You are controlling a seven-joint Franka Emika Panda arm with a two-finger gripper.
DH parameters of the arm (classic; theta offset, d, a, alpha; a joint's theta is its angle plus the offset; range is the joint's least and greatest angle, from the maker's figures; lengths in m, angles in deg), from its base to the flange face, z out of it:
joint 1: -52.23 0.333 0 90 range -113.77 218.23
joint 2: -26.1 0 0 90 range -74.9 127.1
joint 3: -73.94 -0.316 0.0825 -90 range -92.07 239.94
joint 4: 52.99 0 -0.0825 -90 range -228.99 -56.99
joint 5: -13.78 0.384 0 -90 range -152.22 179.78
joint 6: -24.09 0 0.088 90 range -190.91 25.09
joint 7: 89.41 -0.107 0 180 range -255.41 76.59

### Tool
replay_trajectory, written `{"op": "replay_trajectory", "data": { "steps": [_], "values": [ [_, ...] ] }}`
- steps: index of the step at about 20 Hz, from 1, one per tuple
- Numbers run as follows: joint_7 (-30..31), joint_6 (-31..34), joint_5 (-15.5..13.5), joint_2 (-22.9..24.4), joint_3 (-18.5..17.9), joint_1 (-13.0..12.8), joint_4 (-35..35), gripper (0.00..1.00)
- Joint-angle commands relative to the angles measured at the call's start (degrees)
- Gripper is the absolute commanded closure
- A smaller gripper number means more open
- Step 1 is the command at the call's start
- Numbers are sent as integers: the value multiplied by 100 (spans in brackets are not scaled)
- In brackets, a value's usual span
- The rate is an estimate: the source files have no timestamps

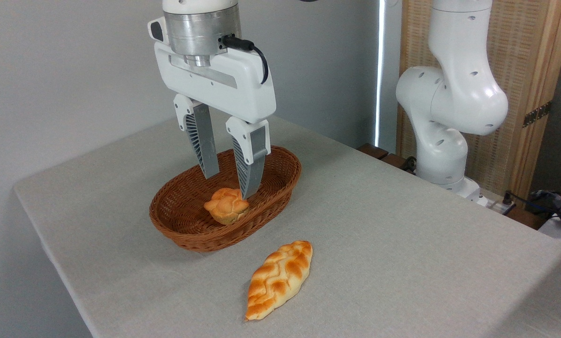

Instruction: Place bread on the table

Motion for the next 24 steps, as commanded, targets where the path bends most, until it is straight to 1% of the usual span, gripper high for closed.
{"op": "replay_trajectory", "data": {
  "steps": [1, 7, 15, 19, 22, 24],
  "values": [
    [17, 227, -82, 63, -36, -29, 30, 0],
    [43, 245, -91, 72, -19, -29, 30, 0],
    [26, 482, -100, 28, 78, -64, 22, 0],
    [52, 412, -319, 45, 306, -81, -180, 0],
    [70, 158, -320, 80, 596, -134, -522, 0],
    [70, -9, -320, 89, 640, -318, -759, 0]
  ]
}}
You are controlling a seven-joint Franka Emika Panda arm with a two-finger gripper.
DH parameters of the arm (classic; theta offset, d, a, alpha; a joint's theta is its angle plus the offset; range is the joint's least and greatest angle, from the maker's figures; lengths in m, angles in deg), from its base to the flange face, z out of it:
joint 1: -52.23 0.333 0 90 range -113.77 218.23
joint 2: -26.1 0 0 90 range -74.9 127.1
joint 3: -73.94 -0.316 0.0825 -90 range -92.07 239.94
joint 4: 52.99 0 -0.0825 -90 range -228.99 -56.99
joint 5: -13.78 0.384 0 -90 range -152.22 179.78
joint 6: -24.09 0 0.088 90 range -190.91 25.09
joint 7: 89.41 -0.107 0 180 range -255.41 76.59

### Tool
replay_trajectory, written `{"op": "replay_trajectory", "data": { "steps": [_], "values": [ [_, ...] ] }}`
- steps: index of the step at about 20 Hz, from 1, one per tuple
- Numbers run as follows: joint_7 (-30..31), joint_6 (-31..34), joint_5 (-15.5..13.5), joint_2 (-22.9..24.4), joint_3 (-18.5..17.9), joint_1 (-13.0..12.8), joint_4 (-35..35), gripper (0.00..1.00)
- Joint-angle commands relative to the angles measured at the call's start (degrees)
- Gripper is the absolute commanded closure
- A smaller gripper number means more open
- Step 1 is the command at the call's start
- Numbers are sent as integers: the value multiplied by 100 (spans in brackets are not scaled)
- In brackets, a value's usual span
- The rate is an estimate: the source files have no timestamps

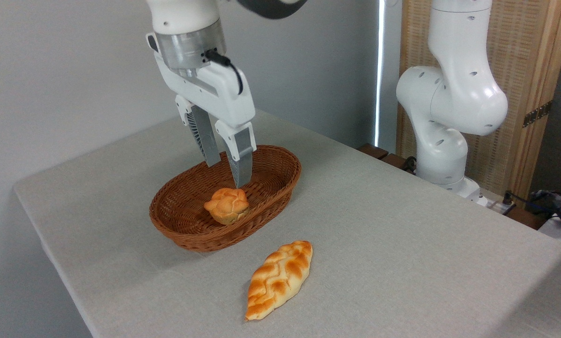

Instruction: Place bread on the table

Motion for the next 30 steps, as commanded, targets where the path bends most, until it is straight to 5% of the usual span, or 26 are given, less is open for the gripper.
{"op": "replay_trajectory", "data": {
  "steps": [1, 14, 17, 30],
  "values": [
    [54, -433, -66, 118, 61, -327, -552, 0],
    [-42, -1277, 48, -250, 61, -1303, -1089, 0],
    [-51, -1436, 382, -400, 70, -1357, -1080, 0],
    [-604, -1462, 417, -681, 52, -1348, -1072, 0]
  ]
}}
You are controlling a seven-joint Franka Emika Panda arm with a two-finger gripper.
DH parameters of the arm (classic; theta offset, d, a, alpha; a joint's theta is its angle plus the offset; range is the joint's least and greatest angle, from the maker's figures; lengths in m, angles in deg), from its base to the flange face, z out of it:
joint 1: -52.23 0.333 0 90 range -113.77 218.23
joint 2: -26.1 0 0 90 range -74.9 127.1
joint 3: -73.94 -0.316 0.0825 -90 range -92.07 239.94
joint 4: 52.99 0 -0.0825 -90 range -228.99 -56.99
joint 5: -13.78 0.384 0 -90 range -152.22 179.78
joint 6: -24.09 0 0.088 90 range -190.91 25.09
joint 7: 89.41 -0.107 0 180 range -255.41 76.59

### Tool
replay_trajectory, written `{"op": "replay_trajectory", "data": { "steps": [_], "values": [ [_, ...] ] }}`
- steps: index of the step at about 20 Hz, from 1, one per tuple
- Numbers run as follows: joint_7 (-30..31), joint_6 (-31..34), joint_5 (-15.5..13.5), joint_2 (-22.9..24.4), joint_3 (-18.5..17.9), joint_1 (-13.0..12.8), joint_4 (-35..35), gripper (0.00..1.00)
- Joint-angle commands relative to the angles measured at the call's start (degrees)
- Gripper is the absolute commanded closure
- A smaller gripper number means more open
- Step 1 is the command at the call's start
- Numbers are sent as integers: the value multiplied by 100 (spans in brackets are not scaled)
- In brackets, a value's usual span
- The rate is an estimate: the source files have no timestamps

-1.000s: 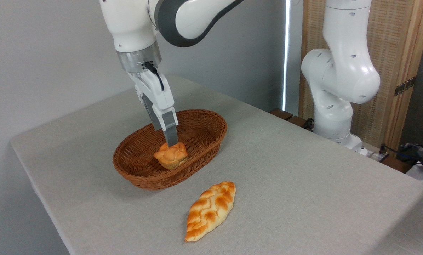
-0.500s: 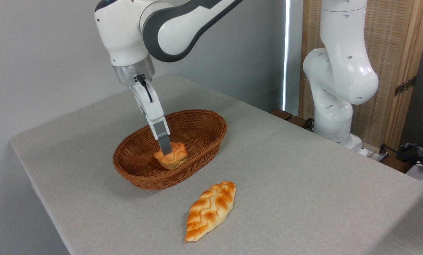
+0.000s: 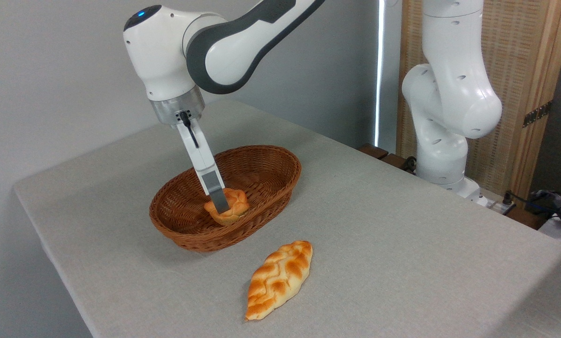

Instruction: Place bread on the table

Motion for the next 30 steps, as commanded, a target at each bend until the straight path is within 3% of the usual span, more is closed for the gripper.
{"op": "replay_trajectory", "data": {
  "steps": [1, 4, 6, 7, 14, 15, 18, 20, 30],
  "values": [
    [-328, -57, 62, -30, -76, -31, -10, 0],
    [-512, -57, 97, -48, -77, -31, -10, 0],
    [-679, -57, 491, -91, -68, -31, -19, 0],
    [-680, -57, 554, -109, -68, -31, -19, 0],
    [-680, -57, 572, -153, -68, -39, -10, 1],
    [-680, -57, 572, -153, -68, -39, -10, 9],
    [-689, -4, 572, -153, -68, -39, -19, 55],
    [-680, 5, 572, -153, -68, -39, -10, 71],
    [-689, 22, 572, -153, -68, -39, -1, 70]
  ]
}}
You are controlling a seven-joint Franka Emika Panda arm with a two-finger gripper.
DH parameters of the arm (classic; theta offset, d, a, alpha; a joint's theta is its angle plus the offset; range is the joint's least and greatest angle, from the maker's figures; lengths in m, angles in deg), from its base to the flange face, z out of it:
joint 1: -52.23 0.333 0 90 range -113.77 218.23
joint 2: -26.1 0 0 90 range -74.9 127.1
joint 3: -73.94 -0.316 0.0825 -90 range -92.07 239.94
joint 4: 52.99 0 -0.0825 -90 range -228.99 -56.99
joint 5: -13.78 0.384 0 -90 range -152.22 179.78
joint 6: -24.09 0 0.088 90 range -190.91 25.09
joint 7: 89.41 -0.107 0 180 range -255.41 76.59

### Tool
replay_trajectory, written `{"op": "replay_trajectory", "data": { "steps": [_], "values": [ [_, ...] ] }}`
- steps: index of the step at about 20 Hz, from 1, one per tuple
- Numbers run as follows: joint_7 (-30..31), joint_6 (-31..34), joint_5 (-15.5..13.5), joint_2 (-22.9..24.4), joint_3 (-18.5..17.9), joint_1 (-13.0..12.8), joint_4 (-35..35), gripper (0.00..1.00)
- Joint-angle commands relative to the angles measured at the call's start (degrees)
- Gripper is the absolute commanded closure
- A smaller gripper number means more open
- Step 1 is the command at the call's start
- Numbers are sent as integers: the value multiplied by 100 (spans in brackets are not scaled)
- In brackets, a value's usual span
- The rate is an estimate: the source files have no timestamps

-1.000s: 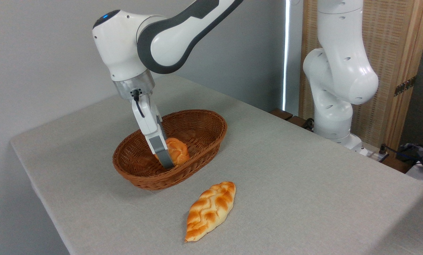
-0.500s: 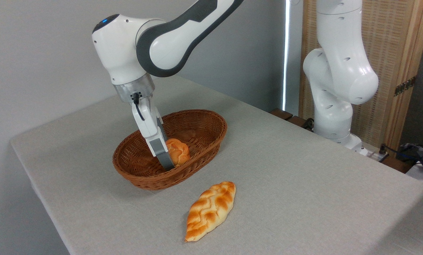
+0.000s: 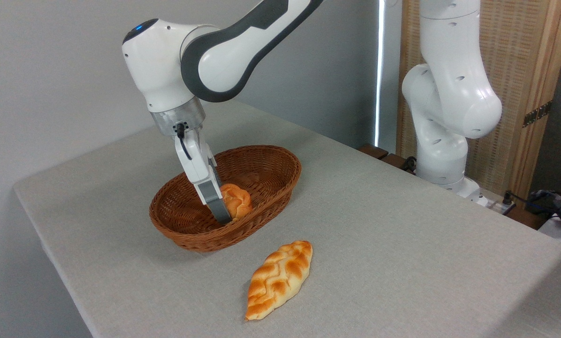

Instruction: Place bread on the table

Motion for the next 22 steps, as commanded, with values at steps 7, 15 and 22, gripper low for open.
{"op": "replay_trajectory", "data": {
  "steps": [7, 15, 22],
  "values": [
    [-90, 40, 75, 42, -39, -39, 8, 70],
    [-37, 119, 57, 86, -39, -48, 52, 70],
    [77, 698, -196, 261, -65, -39, 552, 70]
  ]
}}
